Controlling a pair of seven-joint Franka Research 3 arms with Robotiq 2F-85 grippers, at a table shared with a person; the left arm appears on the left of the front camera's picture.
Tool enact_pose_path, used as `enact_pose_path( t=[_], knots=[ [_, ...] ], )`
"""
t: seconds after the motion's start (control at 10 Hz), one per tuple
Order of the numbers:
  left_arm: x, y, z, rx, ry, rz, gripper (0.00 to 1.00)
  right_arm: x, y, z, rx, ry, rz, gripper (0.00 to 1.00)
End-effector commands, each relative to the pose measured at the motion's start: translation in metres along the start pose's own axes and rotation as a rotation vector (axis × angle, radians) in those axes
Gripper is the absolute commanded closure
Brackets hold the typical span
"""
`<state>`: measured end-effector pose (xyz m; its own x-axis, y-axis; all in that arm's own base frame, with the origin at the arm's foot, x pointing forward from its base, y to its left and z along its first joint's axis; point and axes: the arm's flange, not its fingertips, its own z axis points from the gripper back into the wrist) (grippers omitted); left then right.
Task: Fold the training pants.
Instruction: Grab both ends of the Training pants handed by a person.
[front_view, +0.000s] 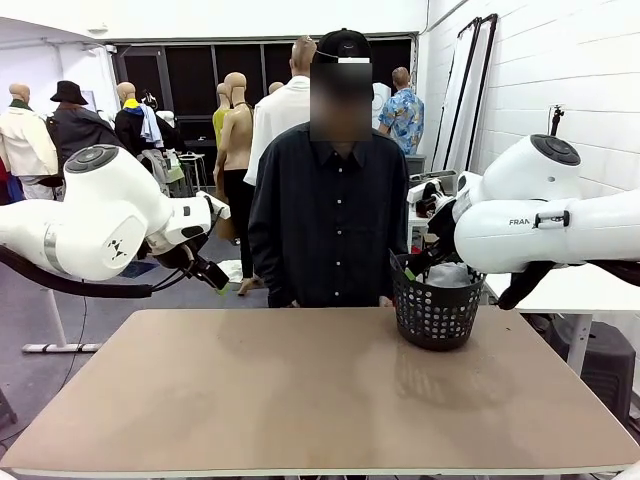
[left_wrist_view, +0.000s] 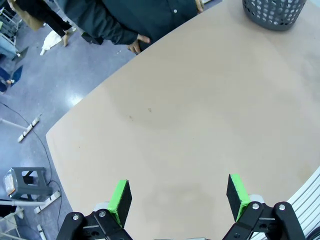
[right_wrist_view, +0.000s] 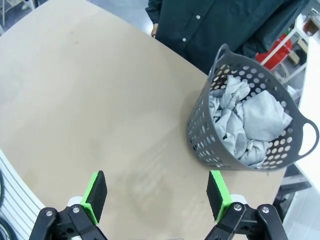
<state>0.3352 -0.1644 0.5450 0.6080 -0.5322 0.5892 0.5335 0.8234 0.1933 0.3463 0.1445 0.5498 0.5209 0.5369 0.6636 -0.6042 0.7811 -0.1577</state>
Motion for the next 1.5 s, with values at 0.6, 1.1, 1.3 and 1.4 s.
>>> enact_pose_path(
  t=[0.6,1.1,1.3,1.4],
  knots=[
    [0.0003,0.0003,0.0023,0.002,-0.005,0.005,0.0,-0.0002,0.0003,-0.0004,0.002,0.003,0.001,0.0],
    [0.0003,0.0003,0.0023,0.002,-0.005,0.005,0.0,-0.0002,0.0003,-0.0004,0.002,0.003,0.001,0.0],
    [0.0003,0.0003,0.0023,0.002,-0.005,0.005,0.0,-0.0002,0.0003,-0.0004,0.002,0.003,0.001,0.0],
    [0.0003,0.0003,0.0023,0.002,-0.005,0.005,0.0,-0.0002,0.0003,-0.0004,0.002,0.003,0.001,0.0]
  ],
)
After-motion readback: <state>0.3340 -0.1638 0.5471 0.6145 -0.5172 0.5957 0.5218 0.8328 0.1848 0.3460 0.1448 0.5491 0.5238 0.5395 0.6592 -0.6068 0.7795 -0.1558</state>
